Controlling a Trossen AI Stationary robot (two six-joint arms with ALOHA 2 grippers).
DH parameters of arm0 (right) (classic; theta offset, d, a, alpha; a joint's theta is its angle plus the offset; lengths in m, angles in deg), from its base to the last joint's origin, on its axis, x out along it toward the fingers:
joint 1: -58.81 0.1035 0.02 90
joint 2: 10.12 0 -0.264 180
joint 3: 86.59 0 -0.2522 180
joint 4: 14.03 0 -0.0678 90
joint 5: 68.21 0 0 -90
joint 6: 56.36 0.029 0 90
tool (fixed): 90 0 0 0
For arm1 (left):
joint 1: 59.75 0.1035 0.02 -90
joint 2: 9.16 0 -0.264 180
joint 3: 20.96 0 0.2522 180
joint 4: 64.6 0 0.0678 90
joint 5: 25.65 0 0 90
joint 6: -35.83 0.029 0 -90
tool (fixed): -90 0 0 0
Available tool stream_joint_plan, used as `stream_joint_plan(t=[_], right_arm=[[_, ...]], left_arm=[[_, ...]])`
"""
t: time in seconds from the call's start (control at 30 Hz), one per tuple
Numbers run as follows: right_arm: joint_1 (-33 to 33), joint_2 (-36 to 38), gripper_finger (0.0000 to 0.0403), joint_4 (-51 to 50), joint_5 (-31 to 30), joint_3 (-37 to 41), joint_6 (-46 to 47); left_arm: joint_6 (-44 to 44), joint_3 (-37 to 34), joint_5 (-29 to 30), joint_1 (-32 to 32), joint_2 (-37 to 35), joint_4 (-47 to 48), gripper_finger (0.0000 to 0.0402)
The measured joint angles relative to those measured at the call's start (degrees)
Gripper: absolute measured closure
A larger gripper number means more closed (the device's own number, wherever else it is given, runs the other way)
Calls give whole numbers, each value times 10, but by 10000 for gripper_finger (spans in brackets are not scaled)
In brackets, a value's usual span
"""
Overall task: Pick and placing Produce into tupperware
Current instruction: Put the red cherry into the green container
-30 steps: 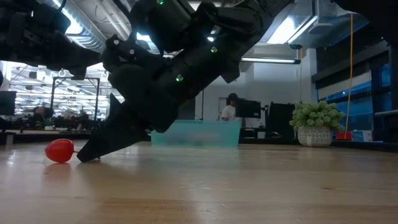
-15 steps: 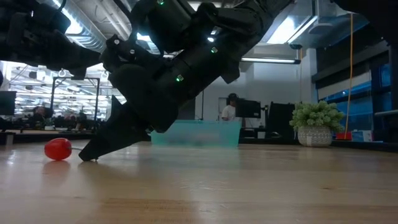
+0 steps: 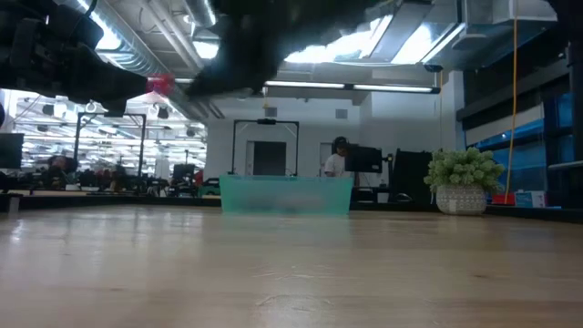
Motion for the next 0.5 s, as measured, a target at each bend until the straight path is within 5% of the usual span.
stream_joint_plan(t=[0.27, 0.5], right_arm=[[-80, 122, 402, -47, -5, -1, -71], [-158, 136, 403, -67, -6, -33, -81]], left_arm=[[0, 0, 4, 0, 0, 0, 335], [0, 0, 7, 0, -1, 0, 347]])
